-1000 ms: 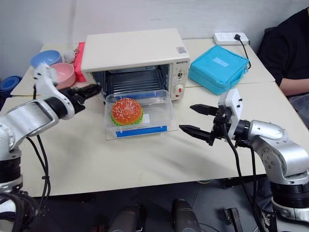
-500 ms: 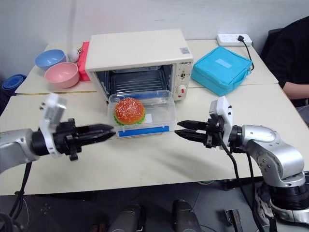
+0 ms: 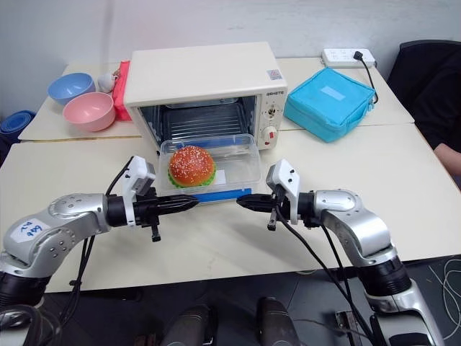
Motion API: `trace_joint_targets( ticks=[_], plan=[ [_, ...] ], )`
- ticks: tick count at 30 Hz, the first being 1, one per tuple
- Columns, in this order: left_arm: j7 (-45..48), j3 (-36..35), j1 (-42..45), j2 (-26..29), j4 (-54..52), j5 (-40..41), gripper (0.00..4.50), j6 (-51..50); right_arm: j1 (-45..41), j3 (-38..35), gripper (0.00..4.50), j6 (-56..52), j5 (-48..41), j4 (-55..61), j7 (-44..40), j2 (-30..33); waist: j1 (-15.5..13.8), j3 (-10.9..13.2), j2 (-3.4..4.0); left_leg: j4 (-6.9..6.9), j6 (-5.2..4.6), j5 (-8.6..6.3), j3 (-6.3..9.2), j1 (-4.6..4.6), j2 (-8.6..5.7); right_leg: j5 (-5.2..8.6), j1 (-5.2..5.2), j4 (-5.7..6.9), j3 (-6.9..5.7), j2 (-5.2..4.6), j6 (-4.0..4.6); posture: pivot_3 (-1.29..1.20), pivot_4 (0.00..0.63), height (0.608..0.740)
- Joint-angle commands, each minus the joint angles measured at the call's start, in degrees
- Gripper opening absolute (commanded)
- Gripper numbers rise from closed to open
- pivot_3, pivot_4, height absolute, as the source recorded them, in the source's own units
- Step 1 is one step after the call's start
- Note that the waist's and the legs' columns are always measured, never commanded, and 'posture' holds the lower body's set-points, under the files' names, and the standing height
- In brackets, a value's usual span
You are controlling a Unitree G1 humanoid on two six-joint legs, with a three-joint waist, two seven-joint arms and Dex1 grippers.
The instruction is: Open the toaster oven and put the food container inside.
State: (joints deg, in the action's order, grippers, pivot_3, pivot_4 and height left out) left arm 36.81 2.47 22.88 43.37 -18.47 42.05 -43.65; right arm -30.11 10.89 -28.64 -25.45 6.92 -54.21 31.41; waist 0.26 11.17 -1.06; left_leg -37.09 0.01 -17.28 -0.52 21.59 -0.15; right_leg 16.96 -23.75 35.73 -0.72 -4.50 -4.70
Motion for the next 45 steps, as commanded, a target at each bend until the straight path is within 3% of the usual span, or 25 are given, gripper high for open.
trace_joint_targets(
  ticks=[1, 10, 15, 20, 24, 27, 31, 34, 36, 39, 42, 43, 45],
  plan=[
    [-5.85, -0.65, 5.9, -5.24, 6.63, -6.46, 0.0, 3.31, -6.96, -0.5, 0.02, 5.91, 5.54, -8.32, 5.76, -5.49, -0.02, 0.0, 0.0, -0.07, 0.0, 0.01, -0.04, 0.05, -0.04, 0.0, -0.05, 0.07, -0.01, 0.01, -0.01, 0.0, 0.15, 0.74],
    [-8.36, -2.25, 15.96, -11.48, 18.2, -14.81, 0.0, 8.48, -17.79, -3.51, 0.02, 13.96, 10.74, -24.37, 12.87, -14.34, 0.05, 0.01, -0.02, -0.16, 0.31, 0.28, -0.04, 0.07, -0.07, -0.07, -0.07, 0.24, -0.08, 0.04, -0.13, 0.0, 0.15, 0.74],
    [-10.48, -4.66, 18.22, -13.13, 21.59, -17.08, 0.0, 9.65, -18.84, -5.01, 0.02, 14.54, 10.26, -26.23, 12.7, -16.03, 0.25, 0.01, -0.02, -0.13, 0.28, 0.26, -0.04, 0.22, -0.06, -0.08, -0.16, 0.29, -0.1, 0.05, -0.15, 0.0, 0.15, 0.74],
    [-5.24, -9.15, 14.8, -10.01, 14.88, -12.27, 0.0, 5.62, -13.21, -7.07, 0.02, 8.3, 5.7, -15.0, 8.01, -11.78, 0.21, 0.01, -0.02, -0.34, 0.29, 0.25, -0.02, 1.11, -0.1, -0.1, -1.05, 0.56, -0.13, 0.03, -0.18, 0.0, 0.15, 0.74],
    [0.85, -17.01, 8.94, -3.2, 5.19, -3.01, 0.0, -2.0, -3.91, -8.91, 0.02, 0.08, 0.01, 0.23, 3.46, -3.74, 0.28, 0.01, -0.02, -0.57, 0.24, 0.15, -0.04, 1.76, -0.11, -0.1, -1.7, 0.77, -0.11, 0.01, -0.18, 0.0, 0.15, 0.74],
    [3.25, -22.69, 5.33, 0.84, 1.06, 2.39, 0.0, -5.64, 1.74, -10.57, 0.02, -4.15, -3.28, 7.76, 2.51, 0.55, 0.28, 0.01, -0.02, -0.69, 0.2, 0.08, -0.05, 1.77, -0.1, -0.1, -1.68, 0.79, -0.08, 0.0, -0.17, 0.0, 0.15, 0.74],
    [10.32, -36.45, -3.82, 10.33, -4.75, 12.5, 0.84, -13.87, 13.54, -13.65, 0.0, -8.37, -5.14, 15.12, 5.0, 3.89, 0.49, -0.03, -0.09, -0.89, 0.17, 0.08, -0.09, 1.55, -0.04, -0.09, -1.42, 0.7, -0.01, 0.01, -0.16, 0.0, 0.15, 0.74],
    [13.26, -41.86, -9.0, 13.74, -5.99, 15.9, 1.8, -15.69, 16.54, -13.08, 0.0, -7.77, -3.11, 14.7, 8.55, 2.71, 0.46, 0.04, -0.01, -0.84, -0.06, -0.04, -0.04, 0.98, -0.01, -0.05, -0.82, 0.57, -0.02, -0.02, -0.1, 0.0, 0.15, 0.74],
    [15.37, -45.22, -12.29, 15.41, -5.91, 15.89, 2.43, -15.77, 17.2, -12.35, 0.0, -6.79, -1.48, 12.83, 11.55, 0.59, 0.66, 0.05, 0.02, -0.8, -0.14, 0.01, -0.06, 0.53, -0.02, -0.1, -0.39, 0.5, 0.01, -0.06, -0.05, 0.0, 0.15, 0.74],
    [17.63, -48.58, -15.24, 17.25, -4.99, 16.21, 3.36, -15.44, 16.56, -11.33, 0.0, -4.39, 1.1, 8.77, 15.23, -3.19, 0.82, 0.03, -0.02, -0.17, -0.09, 0.15, -0.03, -0.4, 0.08, 0.16, 0.41, 0.03, -0.01, -0.04, 0.78, 0.0, 0.15, 0.74],
    [19.02, -50.16, -16.68, 18.53, -4.82, 15.83, 4.24, -14.6, 15.37, -10.47, 0.0, -2.02, 3.27, 5.1, 16.7, -5.42, 0.61, 0.03, -0.01, 0.04, 0.01, 0.16, -0.02, -0.3, 0.05, 0.02, 0.18, 0.11, -0.03, -0.06, 0.52, 0.0, 0.15, 0.74],
    [19.84, -50.89, -17.36, 19.09, -4.75, 15.73, 4.46, -14.59, 14.87, -10.09, 0.0, -1.15, 3.98, 3.74, 16.77, -5.97, 0.72, 0.03, -0.01, 0.06, 0.06, 0.11, -0.02, -0.28, 0.05, -0.08, 0.1, 0.2, -0.03, -0.06, 0.34, 0.0, 0.15, 0.74],
    [22.82, -52.31, -19.41, 20.56, -4.67, 14.57, 4.46, -13.93, 13.72, -9.26, 0.0, 0.7, 5.28, 0.83, 16.55, -6.64, 1.14, 0.03, -0.01, 0.14, 0.1, 0.04, -0.02, -0.21, 0.06, -0.06, -0.01, 0.2, -0.03, -0.05, 0.38, 0.0, 0.15, 0.74]
  ],
)
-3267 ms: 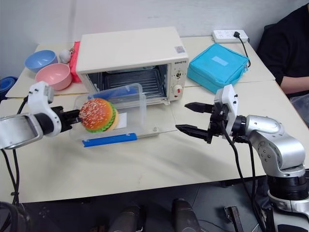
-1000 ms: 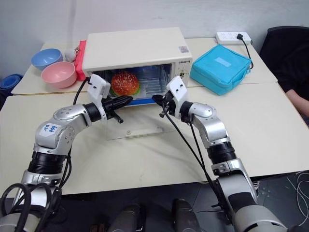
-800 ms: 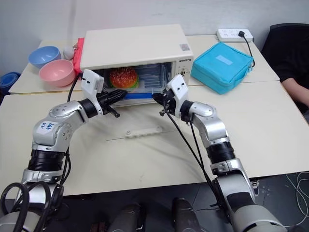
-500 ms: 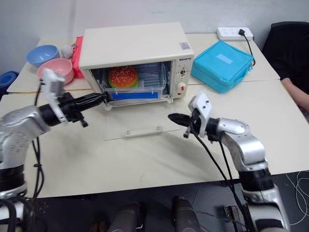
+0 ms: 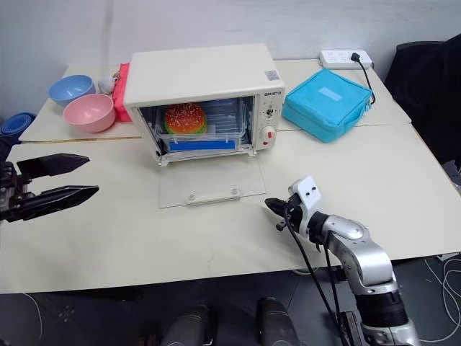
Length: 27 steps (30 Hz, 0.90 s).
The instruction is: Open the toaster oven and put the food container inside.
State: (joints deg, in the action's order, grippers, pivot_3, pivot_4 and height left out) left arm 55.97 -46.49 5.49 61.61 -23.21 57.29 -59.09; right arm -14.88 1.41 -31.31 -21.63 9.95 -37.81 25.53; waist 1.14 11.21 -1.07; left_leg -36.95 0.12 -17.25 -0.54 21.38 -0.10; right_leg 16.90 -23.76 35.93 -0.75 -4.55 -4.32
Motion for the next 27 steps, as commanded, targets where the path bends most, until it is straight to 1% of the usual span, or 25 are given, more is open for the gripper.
trace_joint_targets(
  ticks=[1, 4, 8, 14, 19, 22, 25, 27],
  plan=[
    [5.11, -3.85, -3.02, 3.11, 0.27, -1.61, 4.46, 2.18, -2.18, 0.51, 0.0, 4.13, 1.87, -3.61, -0.1, -1.01, 0.43, 0.0, 0.0, 0.0, 0.03, -0.03, 0.0, 0.01, 0.01, 0.01, -0.01, 0.0, -0.01, 0.01, 0.01, 0.0, 0.15, 0.74],
    [7.49, -4.73, -3.91, 4.84, 1.81, -2.78, 4.46, 3.6, -4.9, 1.45, 0.0, 6.32, 2.92, -8.16, -1.23, -1.93, 0.76, 0.0, 0.0, 0.01, 0.02, -0.11, -0.06, 0.04, 0.01, 0.02, -0.03, -0.06, -0.01, 0.03, 0.03, 0.0, 0.15, 0.74],
    [8.31, -3.79, -3.73, 5.08, 1.43, -4.1, 4.46, 6.01, -7.78, 1.88, 0.0, 7.08, 2.24, -10.57, -3.43, -2.65, 0.69, 0.02, 0.02, -0.01, -0.08, -0.18, -0.06, 0.05, 0.01, 0.02, -0.03, -0.09, -0.01, 0.02, 0.04, 0.0, 0.15, 0.74],
    [7.65, -2.15, -3.3, 4.15, 1.91, -4.98, 4.46, 8.21, -10.44, -0.5, 0.0, 1.69, -4.67, -4.08, -7.14, -1.64, 0.67, 0.02, 0.03, -0.02, -0.08, -0.17, -0.04, 0.04, 0.05, 0.02, -0.03, -0.02, -0.01, 0.03, 0.03, 0.0, 0.15, 0.74],
    [7.73, -1.11, -2.56, 4.16, 3.27, -5.68, 4.46, 9.72, -17.15, -5.83, 0.0, -2.6, -9.62, -1.17, -5.83, 0.16, 0.65, 0.08, 0.12, -0.07, -0.07, -0.14, -0.05, 0.04, 0.06, 0.02, -0.03, -0.01, -0.01, 0.02, 0.02, 0.0, 0.15, 0.74],
    [7.74, -0.38, -1.54, 4.43, 4.83, -5.92, 4.46, 10.44, -22.15, -9.9, 0.0, -5.28, -12.37, -2.56, -4.93, 2.02, 0.59, 0.08, 0.13, -0.06, -0.04, -0.12, -0.02, 0.05, 0.08, 0.02, -0.04, 0.01, -0.07, 0.03, 0.02, 0.0, 0.15, 0.74],
    [7.97, 0.41, -1.0, 4.37, 6.19, -6.93, 4.46, 11.56, -22.29, -11.25, 0.0, -5.83, -12.99, -2.82, -8.15, 6.2, 0.43, 0.08, 0.13, 0.01, -0.03, -0.12, -0.01, 0.05, 0.08, 0.02, -0.05, -0.03, -0.08, 0.03, 0.03, 0.0, 0.15, 0.74],
    [8.06, 0.81, -0.68, 4.48, 7.07, -7.27, 4.46, 12.12, -21.12, -12.61, 0.0, -6.82, -14.22, -2.74, -11.96, 10.8, 0.38, 0.08, 0.13, 0.02, -0.1, -0.19, 0.0, 0.07, 0.07, 0.03, -0.04, -0.07, -0.11, 0.01, 0.04, 0.0, 0.15, 0.74]
  ],
)
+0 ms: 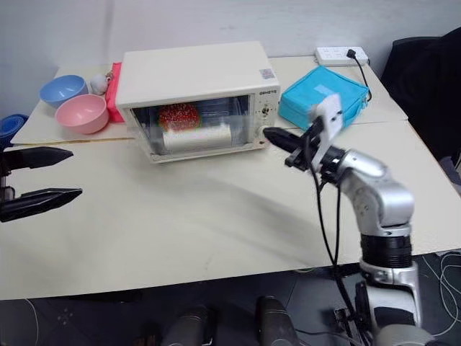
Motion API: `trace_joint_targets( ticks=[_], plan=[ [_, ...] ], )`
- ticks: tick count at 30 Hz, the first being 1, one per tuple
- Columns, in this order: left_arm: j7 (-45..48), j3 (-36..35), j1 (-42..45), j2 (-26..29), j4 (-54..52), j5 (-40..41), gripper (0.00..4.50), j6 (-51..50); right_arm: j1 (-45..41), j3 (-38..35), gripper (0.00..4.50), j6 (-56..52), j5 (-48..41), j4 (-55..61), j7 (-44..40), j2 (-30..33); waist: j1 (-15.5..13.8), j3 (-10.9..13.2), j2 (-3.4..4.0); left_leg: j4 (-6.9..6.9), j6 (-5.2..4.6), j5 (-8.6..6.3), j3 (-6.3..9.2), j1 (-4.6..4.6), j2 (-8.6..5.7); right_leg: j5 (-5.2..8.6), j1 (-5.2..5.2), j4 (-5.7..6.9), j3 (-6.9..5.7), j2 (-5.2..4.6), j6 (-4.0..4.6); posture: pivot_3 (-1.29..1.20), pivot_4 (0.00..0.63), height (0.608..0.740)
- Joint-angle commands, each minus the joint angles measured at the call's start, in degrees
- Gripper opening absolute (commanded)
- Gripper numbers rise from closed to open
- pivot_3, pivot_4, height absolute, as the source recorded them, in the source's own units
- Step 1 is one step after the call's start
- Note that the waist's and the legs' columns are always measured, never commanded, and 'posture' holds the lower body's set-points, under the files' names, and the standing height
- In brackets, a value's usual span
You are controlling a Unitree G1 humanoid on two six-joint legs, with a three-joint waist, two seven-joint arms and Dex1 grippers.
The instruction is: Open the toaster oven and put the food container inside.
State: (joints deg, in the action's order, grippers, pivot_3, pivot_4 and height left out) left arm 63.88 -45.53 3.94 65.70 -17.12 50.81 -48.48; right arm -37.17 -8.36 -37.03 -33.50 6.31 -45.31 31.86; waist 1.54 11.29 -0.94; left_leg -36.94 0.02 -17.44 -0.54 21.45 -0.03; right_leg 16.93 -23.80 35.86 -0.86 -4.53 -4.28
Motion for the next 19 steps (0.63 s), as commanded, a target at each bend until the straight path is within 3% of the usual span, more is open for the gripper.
trace_joint_targets(
  ticks=[1, 4, 10, 15, 19],
  plan=[
    [0.26, 0.0, 0.95, 0.4, 1.25, -0.93, 4.46, 1.74, 1.55, -3.26, 0.0, -1.49, -2.85, 0.94, -5.65, 5.97, -0.03, 0.01, 0.02, 0.0, -0.03, -0.02, 0.0, 0.05, -0.01, 0.0, -0.01, -0.03, 0.0, -0.01, 0.0, 0.0, 0.15, 0.74],
    [1.11, 0.32, 0.88, 0.78, 2.32, -1.93, 4.5, 2.93, 3.39, -6.92, 0.6, -4.51, -6.44, 0.57, -12.55, 14.08, 0.02, 0.09, 0.15, -0.06, -0.2, -0.13, -0.05, 0.13, -0.07, 0.0, -0.01, -0.12, 0.02, -0.07, -0.01, 0.0, 0.15, 0.74],
    [3.09, 0.14, 0.8, 1.67, 4.46, -3.31, 4.5, 4.35, 5.02, -11.57, 2.66, -9.42, -10.37, -3.26, -21.04, 25.75, 0.28, 0.12, 0.2, -0.02, -0.2, -0.2, -0.09, 0.14, -0.04, 0.0, -0.01, -0.27, 0.03, -0.05, -0.02, 0.0, 0.15, 0.74],
    [4.35, -0.14, 1.19, 2.55, 5.76, -4.04, 4.5, 4.65, 6.25, -11.71, 4.42, -7.21, -9.72, -3.77, -24.08, 28.38, 0.25, 0.14, 0.23, -0.05, -0.15, -0.16, -0.12, 0.1, 0.02, 0.0, 0.0, -0.22, 0.03, -0.01, -0.03, 0.0, 0.15, 0.74],
    [3.68, 0.3, 0.49, 1.6, 4.79, -4.53, 4.5, 4.86, 4.79, -10.18, 4.47, -4.26, -6.86, -4.45, -19.07, 25.11, 0.24, 0.17, 0.28, -0.11, -0.08, -0.07, -0.25, 0.05, 0.07, -0.03, 0.0, -0.18, 0.0, -0.03, -0.07, 0.0, 0.15, 0.74]
  ],
)
